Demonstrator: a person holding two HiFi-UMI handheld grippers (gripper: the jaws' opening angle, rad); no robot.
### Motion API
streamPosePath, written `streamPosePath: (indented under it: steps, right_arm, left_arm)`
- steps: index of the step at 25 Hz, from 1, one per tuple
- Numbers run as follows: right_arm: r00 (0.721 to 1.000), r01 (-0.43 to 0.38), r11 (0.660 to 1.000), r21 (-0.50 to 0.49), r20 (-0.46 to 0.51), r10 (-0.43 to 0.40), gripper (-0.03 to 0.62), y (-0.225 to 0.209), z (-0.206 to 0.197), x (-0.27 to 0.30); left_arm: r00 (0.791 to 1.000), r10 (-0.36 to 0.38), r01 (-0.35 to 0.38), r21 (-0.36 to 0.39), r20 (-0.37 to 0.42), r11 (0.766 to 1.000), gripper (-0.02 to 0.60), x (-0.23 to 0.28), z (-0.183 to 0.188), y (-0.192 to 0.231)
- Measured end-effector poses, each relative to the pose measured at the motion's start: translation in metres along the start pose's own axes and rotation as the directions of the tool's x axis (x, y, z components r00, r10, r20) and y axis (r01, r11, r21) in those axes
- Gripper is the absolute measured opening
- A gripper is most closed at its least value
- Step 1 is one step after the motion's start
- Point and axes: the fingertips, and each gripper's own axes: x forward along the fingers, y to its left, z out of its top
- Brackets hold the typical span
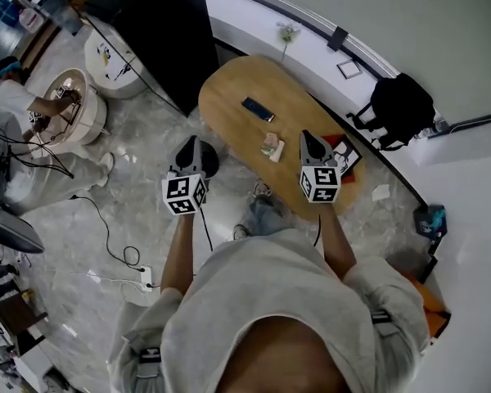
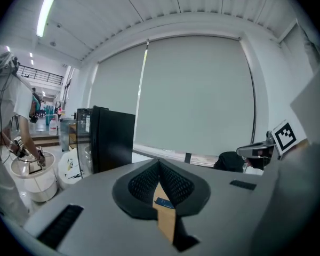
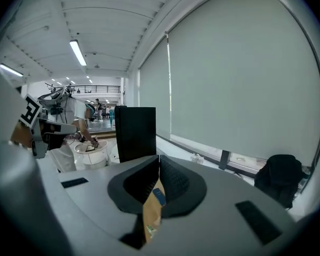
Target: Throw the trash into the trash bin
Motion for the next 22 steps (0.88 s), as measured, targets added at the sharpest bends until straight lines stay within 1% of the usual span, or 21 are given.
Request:
streamPosePath:
  steps: [5,12,18,22]
  right_arm:
    - [0.997,-0.082,0.997,0.0,-0.003,0.082,0.031,-0.014,0.017,0.049]
    - [0.989,-0.149,0.989,0.003,-0.009,0.149,0.031,-0.032,0.028,0.103]
    - [0.984,-0.178,0.984,0.004,-0.022,0.178,0.031,-0.039,0.031,0.137]
    - [0.981,-0.187,0.982,0.004,-0.049,0.187,0.031,-0.043,0.022,0.151]
  left_arm:
    - [0.998,0.065,-0.065,0.009,-0.01,0.998,0.018,0.025,0.011,0.004]
    - [0.988,0.146,-0.147,0.0,-0.04,0.989,0.018,0.047,0.015,0.012]
    - [0.982,0.177,-0.178,-0.006,-0.072,0.984,0.018,0.062,0.01,0.018]
    - [0.978,0.182,-0.184,-0.012,-0.101,0.983,0.018,0.074,-0.001,0.019]
